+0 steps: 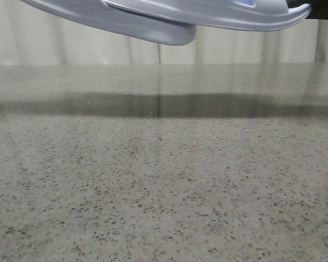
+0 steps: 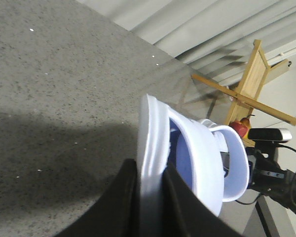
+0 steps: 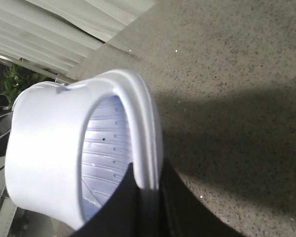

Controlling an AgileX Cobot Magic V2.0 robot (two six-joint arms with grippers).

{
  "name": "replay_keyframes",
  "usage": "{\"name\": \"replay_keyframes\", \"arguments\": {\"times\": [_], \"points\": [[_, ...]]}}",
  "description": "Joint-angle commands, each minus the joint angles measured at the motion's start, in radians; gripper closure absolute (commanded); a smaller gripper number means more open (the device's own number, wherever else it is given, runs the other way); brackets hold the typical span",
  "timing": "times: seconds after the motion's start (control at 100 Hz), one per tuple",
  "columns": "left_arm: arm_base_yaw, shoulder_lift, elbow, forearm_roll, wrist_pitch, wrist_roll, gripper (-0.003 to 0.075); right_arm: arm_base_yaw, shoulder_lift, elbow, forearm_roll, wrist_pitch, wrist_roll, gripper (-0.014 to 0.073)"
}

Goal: Insert blue slippers together front up
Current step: 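Raise both slippers and bring them together above the table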

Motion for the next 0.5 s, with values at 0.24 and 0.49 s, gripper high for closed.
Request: {"name": "replay_keyframes", "arguments": {"times": [0.24,0.49], "points": [[-0.103,-0.036,-0.026,-0.147,0.076,0.007,0.0705,0.126,0.043,-0.044,0.163,0.027,-0.079,0.0696],[-0.134,-0.036,-0.026,-0.147,0.057,0.019,0.0705,0.209,0.076,-0.133,0.163,0.024,-0.079,0.0695]]}}
